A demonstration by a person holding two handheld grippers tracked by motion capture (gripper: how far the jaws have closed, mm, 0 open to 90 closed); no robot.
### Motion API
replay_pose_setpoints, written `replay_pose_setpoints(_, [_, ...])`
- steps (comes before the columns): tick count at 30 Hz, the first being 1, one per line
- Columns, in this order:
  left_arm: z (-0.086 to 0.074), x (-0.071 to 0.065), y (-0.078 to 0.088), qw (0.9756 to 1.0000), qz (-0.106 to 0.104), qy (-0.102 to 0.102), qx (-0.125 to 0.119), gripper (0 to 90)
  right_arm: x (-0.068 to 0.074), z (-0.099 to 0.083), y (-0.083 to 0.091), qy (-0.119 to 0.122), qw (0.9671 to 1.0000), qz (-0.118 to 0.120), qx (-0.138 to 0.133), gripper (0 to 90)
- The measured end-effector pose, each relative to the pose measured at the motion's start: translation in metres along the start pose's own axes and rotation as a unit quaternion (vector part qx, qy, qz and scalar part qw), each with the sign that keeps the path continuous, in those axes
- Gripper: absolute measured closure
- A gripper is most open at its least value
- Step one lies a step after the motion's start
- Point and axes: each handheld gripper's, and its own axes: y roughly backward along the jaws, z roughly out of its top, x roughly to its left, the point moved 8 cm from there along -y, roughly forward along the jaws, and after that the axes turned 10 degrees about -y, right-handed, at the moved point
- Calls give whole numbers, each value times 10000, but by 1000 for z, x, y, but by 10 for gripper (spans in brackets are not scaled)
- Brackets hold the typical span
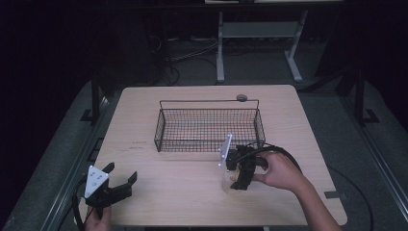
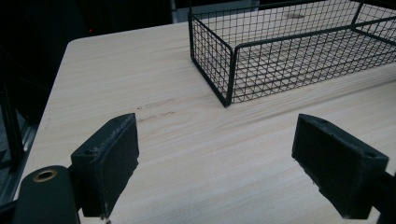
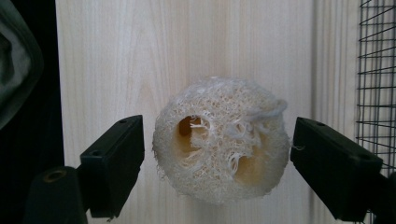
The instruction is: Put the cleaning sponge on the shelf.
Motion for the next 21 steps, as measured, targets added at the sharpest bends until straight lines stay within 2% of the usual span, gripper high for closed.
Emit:
replay_pose_setpoints(6, [0, 0, -1, 10000, -12, -3, 3, 141, 2, -3, -2, 58, 9998, 119, 138, 286])
replay_pose_setpoints(14, [0, -1, -1, 10000, -33, -4, 7, 140, 1, 0, 2, 42, 9997, 214, 110, 293])
replay_pose_setpoints(21, [0, 0, -1, 10000, -27, 1, -1, 140, 4, 13, 11, 170, 9995, 242, 64, 293])
